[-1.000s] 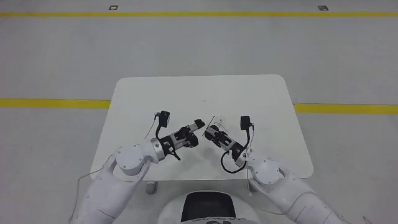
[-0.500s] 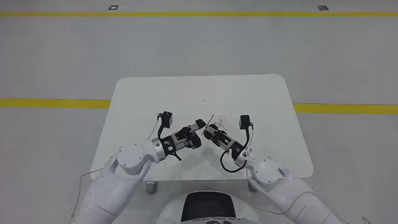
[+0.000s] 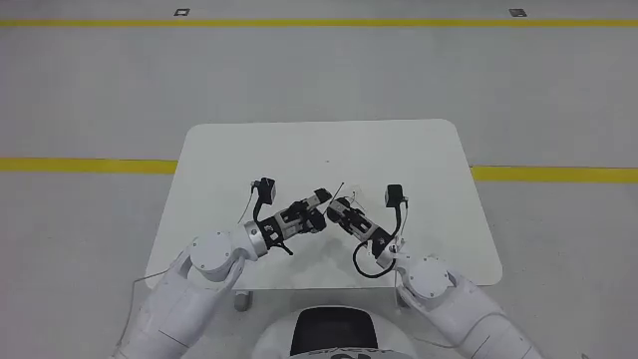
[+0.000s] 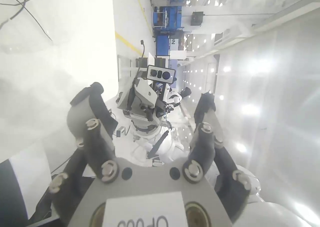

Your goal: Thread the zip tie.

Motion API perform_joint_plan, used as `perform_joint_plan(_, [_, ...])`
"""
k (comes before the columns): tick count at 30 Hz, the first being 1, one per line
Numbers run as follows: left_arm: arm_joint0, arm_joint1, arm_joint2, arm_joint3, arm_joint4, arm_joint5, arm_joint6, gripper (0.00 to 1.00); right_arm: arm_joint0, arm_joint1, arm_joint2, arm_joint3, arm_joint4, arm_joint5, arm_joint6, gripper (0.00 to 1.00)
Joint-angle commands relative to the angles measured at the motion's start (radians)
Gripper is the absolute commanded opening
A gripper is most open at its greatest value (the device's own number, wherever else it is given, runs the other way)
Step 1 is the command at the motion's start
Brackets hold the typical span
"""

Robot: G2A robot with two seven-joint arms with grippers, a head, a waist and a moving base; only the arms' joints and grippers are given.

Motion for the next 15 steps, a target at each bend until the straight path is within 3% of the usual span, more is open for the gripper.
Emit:
perform_joint_plan(1, [-0.001,0.001,0.001,0.001,0.001,0.002,0.000,0.39,-0.004,-0.003,0.005,0.000,-0.004,0.000,0.001,0.00])
perform_joint_plan(15, [-0.009,0.007,0.020,0.006,0.005,0.016,0.010,0.16,-0.037,-0.020,0.050,-0.016,-0.030,0.000,-0.001,0.00])
